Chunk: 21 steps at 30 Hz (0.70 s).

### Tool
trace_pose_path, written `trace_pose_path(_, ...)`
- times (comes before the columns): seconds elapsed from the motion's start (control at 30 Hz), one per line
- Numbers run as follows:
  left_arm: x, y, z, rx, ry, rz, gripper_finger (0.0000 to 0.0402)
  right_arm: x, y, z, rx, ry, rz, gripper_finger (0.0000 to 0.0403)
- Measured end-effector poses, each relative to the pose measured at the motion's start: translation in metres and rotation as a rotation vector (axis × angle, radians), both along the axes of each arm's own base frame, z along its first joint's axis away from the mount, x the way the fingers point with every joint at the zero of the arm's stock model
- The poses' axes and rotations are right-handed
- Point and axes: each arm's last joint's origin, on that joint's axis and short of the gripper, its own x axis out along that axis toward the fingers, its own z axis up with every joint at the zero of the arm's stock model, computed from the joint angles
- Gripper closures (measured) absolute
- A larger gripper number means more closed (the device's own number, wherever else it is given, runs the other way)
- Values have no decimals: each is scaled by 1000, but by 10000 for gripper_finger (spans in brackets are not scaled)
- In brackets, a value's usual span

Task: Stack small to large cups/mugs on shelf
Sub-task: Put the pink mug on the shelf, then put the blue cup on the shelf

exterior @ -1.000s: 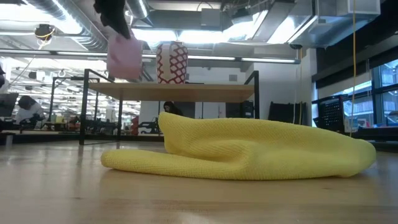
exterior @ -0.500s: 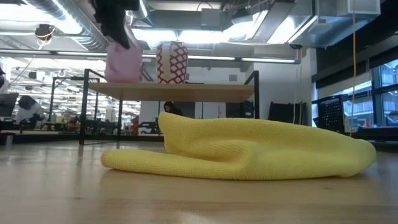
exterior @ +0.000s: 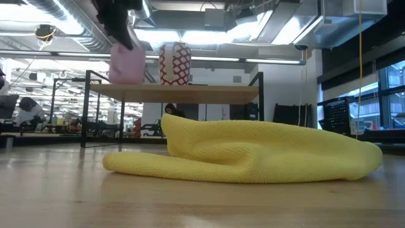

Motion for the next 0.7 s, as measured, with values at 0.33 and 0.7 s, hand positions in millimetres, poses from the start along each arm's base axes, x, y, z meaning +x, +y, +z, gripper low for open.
trace_pose_path(0.33,1,0,0,4,-7,0,388,0,0,0,0,0,0,221)
trace_pose_path(0.7,1,0,0,5,-6,0,349,0,0,0,2,2,5,221)
